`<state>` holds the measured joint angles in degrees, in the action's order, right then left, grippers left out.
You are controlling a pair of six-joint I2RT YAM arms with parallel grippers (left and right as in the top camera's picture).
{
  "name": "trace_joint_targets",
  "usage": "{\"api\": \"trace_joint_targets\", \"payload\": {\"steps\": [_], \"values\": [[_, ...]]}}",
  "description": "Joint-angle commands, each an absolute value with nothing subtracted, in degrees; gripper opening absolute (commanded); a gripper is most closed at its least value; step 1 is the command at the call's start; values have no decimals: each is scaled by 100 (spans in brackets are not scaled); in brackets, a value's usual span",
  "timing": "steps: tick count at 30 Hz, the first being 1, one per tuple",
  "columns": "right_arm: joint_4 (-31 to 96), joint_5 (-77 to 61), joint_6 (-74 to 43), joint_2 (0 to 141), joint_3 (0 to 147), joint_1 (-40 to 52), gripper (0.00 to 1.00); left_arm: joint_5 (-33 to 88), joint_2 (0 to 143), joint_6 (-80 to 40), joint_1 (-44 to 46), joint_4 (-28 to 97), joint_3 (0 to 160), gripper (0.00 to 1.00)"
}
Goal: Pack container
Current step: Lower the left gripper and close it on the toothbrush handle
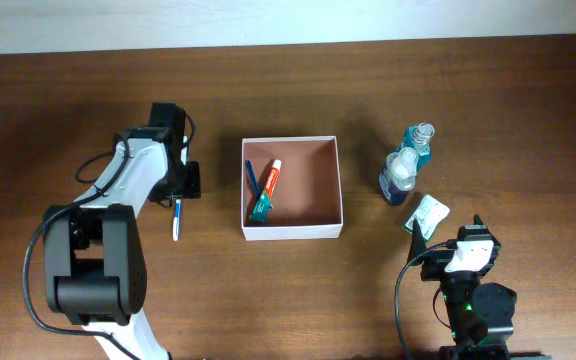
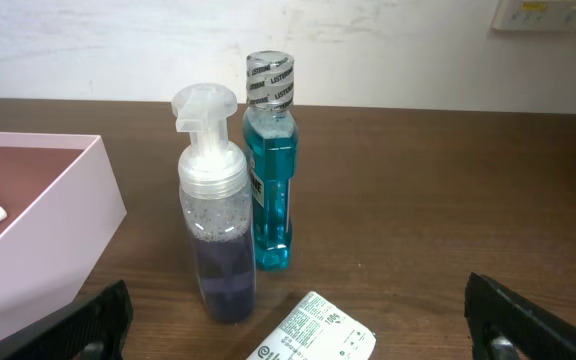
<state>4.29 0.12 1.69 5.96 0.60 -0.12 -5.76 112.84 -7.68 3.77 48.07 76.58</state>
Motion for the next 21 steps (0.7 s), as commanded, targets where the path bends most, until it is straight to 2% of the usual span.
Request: {"api": "trace_joint_targets", "payload": {"steps": [1, 21], "values": [[469, 64, 169, 593, 32, -8, 98, -517, 11281, -672, 346, 4556, 7413, 54], [471, 64, 169, 593, 32, -8, 98, -532, 11292, -674, 346, 3938, 6886, 54]]}}
